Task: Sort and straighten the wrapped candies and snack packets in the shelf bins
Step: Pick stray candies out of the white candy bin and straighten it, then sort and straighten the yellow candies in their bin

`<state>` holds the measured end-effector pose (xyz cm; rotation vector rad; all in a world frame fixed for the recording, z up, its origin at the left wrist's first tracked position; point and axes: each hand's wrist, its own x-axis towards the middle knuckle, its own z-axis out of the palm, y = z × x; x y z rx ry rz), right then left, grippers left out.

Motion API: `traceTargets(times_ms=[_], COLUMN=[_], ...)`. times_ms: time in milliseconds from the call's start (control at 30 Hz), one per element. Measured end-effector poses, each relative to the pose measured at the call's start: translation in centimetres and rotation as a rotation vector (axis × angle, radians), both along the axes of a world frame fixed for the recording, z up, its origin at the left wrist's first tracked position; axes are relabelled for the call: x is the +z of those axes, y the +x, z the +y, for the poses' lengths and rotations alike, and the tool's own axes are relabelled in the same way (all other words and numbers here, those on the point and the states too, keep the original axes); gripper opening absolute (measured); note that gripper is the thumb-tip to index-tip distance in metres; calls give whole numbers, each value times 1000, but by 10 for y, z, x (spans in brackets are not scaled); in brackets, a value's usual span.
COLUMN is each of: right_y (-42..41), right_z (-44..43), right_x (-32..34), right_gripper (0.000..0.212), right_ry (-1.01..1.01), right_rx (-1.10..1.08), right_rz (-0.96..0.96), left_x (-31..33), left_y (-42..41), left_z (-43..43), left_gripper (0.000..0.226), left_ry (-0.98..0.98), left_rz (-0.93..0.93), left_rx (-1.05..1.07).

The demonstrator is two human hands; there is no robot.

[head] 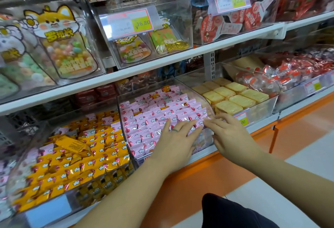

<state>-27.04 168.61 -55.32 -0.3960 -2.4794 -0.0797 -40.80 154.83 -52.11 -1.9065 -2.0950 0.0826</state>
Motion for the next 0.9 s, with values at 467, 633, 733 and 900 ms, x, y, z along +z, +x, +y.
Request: traceTargets(times_ms=[467,633,733,900], right_y=[6,2,-12,-49], right_z=[-12,-24,-41,-78], right_x=[24,43,59,70], right_gripper=[45,46,34,29], right_ry=[-169,-181,-104,-166], right_rx=[-31,-101,-117,1], right_rz=[-211,-258,-145,-179], left_x=[13,25,33,38], left_y=[8,1,-10,-43], left_z=[-3,-13,-37,-107], left_gripper=[63,54,43,31], left_ry=[-160,-137,-35,152], left_rz=[2,-86,-200,-302], left_rx=[62,32,39,132])
